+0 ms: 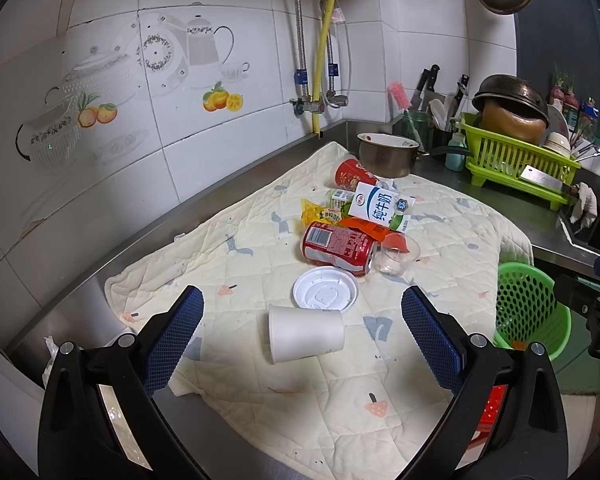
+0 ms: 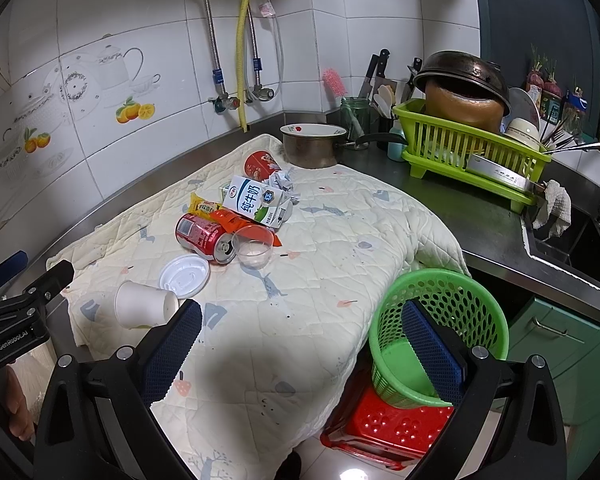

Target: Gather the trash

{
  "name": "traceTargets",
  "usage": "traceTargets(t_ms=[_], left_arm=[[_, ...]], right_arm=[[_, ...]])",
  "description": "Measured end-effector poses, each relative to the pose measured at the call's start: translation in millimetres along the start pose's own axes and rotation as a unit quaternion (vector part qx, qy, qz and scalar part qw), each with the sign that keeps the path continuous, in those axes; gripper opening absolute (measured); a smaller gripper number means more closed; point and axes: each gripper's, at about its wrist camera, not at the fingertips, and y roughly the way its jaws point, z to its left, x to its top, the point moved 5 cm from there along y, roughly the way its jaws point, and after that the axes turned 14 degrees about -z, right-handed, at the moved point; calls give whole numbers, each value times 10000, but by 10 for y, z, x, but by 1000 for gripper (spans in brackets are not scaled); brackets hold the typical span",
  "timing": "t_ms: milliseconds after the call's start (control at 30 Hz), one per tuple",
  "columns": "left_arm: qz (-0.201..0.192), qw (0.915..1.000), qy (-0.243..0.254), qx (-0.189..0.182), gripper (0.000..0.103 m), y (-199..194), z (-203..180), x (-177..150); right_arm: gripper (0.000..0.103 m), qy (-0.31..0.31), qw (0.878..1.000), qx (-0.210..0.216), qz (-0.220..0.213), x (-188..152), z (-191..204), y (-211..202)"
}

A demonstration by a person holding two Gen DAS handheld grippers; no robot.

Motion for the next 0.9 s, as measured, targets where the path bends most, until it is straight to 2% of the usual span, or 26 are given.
traceTargets(t_ms=[900], left_arm=[[273,9994,-214,75,98,127,73,-82]], right_arm=[[97,-5,9999,131,52,-9,71,89]])
